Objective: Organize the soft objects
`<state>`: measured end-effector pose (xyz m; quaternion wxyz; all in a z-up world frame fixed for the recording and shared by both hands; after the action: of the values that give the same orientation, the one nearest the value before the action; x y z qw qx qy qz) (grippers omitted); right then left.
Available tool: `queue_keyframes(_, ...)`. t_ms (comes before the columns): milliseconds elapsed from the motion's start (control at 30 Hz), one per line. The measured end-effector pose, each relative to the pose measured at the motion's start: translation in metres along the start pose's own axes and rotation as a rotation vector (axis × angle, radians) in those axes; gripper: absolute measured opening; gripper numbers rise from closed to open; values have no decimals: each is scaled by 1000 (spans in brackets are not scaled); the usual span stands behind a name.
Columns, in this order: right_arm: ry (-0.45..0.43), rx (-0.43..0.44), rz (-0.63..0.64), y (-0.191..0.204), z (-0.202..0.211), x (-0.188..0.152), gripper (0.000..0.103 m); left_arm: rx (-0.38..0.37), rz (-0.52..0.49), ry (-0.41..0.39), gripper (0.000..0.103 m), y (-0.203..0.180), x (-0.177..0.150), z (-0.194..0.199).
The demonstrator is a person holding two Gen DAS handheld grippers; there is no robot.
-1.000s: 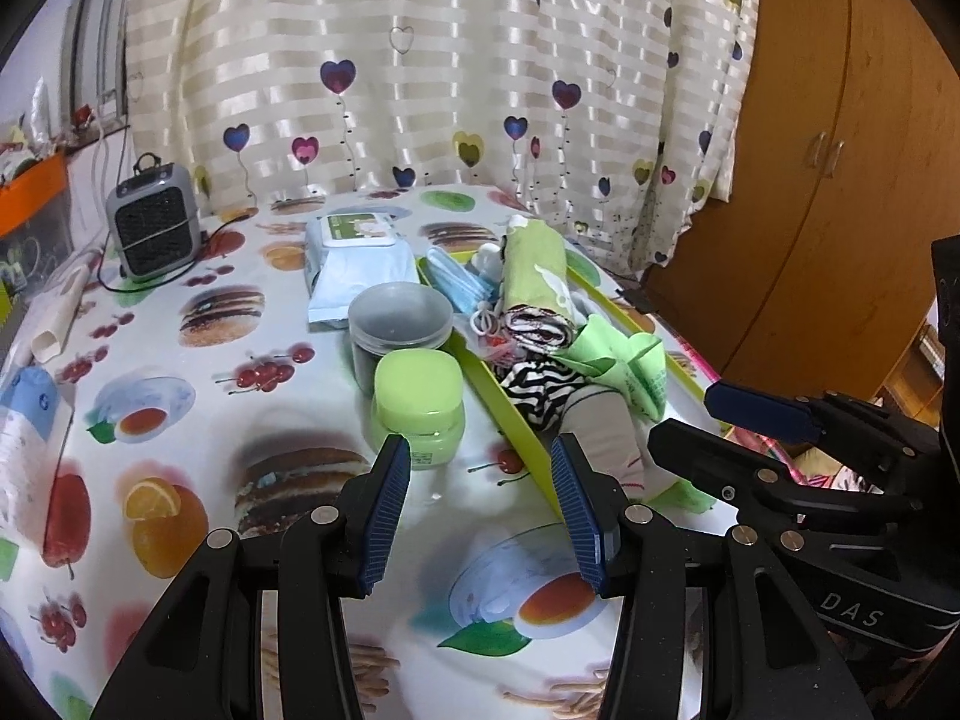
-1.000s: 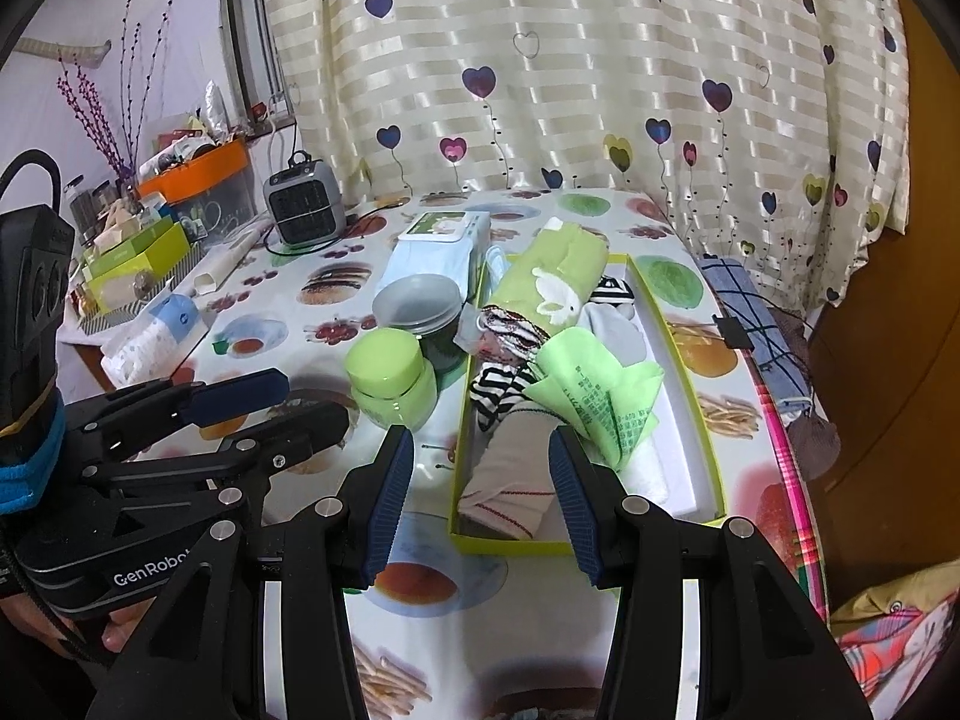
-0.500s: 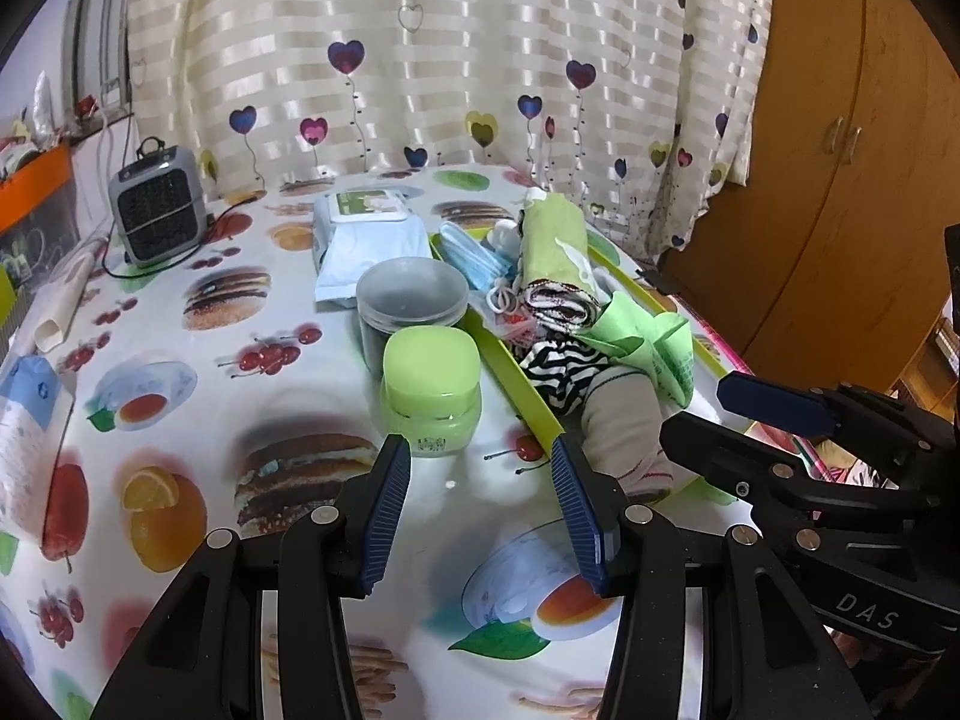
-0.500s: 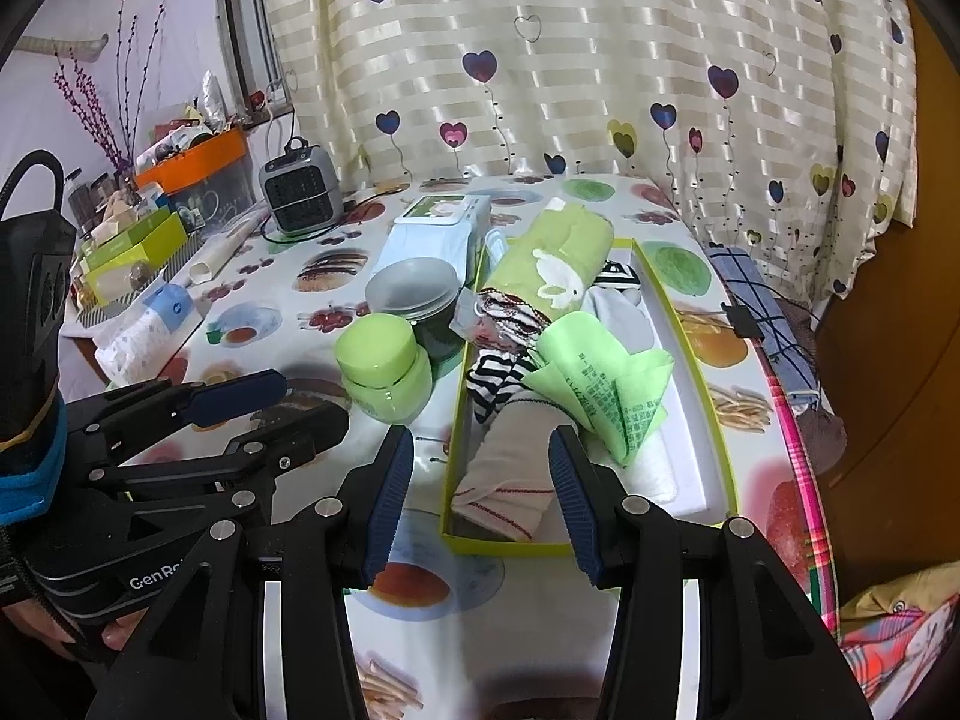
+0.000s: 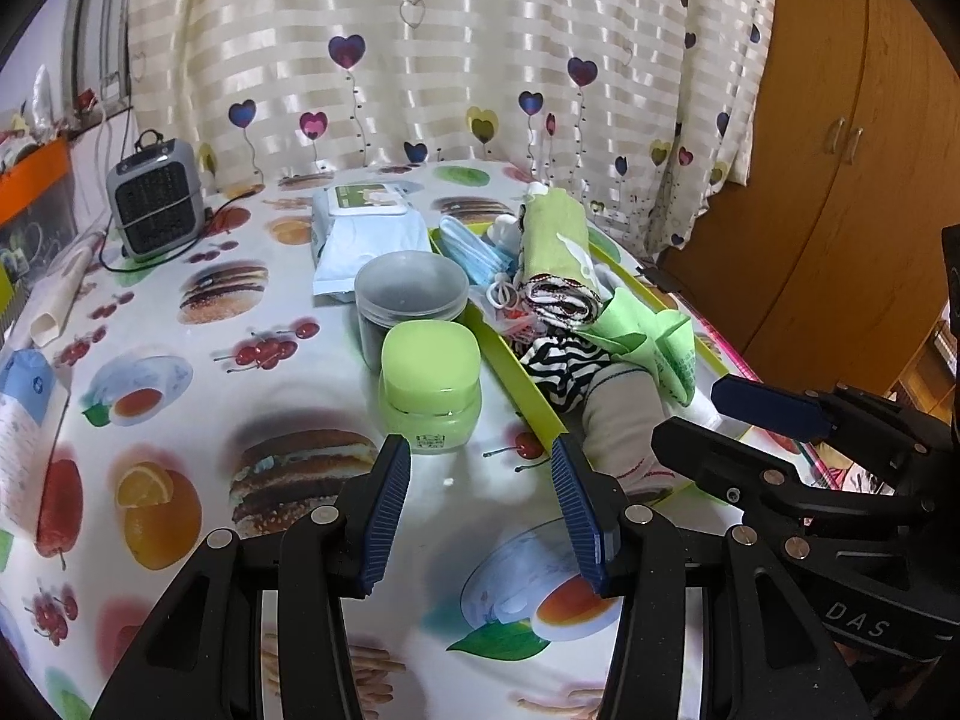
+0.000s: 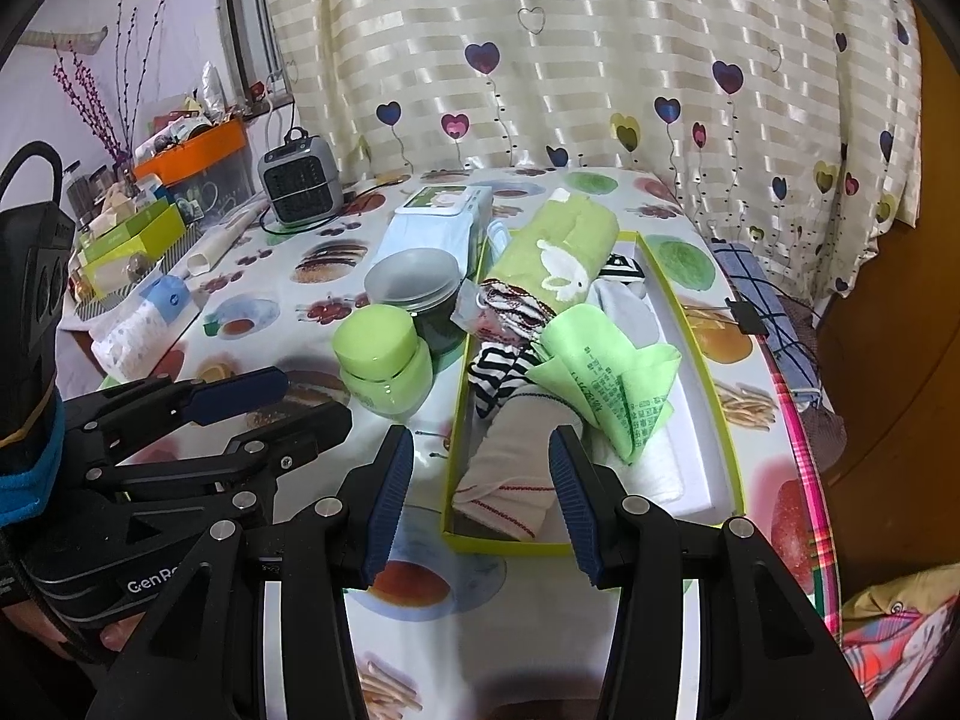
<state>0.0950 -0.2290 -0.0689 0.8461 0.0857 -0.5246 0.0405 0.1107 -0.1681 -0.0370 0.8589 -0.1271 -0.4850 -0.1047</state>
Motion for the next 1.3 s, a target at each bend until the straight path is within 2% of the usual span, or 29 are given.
queue_keyframes(867, 7, -1, -3, -1, 0, -2, 48, 35, -18, 9, 48, 1, -3, -2)
queue_keyframes(1300, 6, -1, -3, -1, 0, -3, 48, 30, -13, 17, 48, 1, -6, -2)
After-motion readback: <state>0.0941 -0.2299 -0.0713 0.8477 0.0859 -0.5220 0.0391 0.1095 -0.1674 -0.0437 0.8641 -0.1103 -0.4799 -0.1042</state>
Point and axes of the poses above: each gripper's, at about its wrist camera, not at the fingertips, and z roughly against the way its jaws point, y to its left, x to its top, the point moved 8 cm from there along -z, roughly the way its jaws point, and after that the axes turned 14 degrees about -y, right-handed, at the moved point
